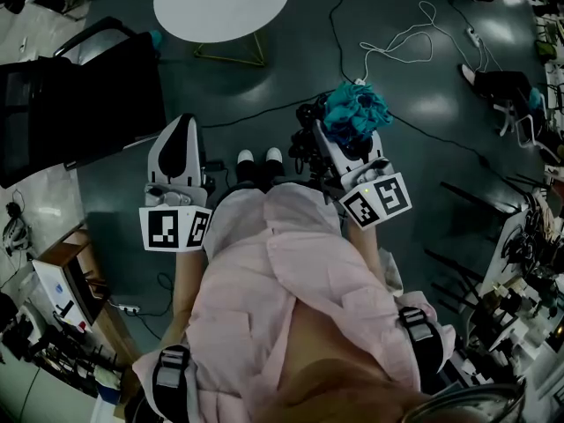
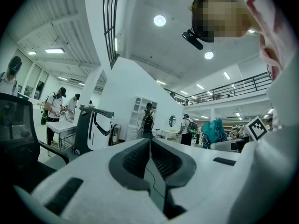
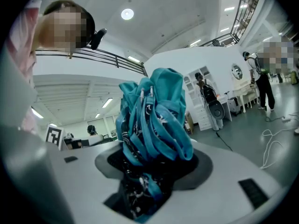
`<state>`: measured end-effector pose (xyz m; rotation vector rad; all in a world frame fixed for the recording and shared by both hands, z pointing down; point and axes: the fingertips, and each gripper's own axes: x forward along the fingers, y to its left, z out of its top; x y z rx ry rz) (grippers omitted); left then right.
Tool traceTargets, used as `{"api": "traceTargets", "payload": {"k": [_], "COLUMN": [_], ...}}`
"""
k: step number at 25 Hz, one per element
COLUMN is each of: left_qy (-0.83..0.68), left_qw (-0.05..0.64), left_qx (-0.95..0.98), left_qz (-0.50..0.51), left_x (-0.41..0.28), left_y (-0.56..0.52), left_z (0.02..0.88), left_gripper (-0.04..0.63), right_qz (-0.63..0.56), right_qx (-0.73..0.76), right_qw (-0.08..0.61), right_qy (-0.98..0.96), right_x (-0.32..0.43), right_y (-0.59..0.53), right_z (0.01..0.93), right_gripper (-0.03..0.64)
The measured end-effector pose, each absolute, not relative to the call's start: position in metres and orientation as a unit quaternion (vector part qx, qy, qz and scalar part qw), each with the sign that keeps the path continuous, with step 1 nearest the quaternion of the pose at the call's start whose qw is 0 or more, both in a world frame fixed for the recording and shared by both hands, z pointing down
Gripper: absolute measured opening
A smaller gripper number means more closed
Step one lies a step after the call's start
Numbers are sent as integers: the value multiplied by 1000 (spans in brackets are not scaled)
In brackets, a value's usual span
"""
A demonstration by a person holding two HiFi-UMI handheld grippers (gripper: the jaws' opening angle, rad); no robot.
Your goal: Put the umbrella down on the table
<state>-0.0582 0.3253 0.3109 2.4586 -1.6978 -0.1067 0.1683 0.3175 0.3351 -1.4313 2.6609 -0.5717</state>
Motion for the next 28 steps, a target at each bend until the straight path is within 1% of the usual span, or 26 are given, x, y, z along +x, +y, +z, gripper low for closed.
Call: {"api": "traceTargets", "payload": {"k": [9, 19, 23, 28], "left_qy": [-571, -583, -583, -582], "left_qw": [68, 67, 71, 73], "left_qx": [817, 808, 808, 809], "left_qz": [-42, -51, -50, -52], "left_x": [-47, -26, -30, -52], "left_y": [333, 343, 343, 329], "left_z": [308, 316, 318, 320], "left_gripper": [23, 23, 23, 23], "right_qz": [-190, -197, -199, -204], "right_qx": [-446, -446, -454, -461], "right_qw": [40, 40, 35, 36], "right_qy": [874, 872, 868, 863], "right_x": [173, 198, 198, 182], "right_y": [320, 316, 313, 300], "right_z": [334, 341, 342, 344], "right_gripper": [247, 247, 247, 247]}}
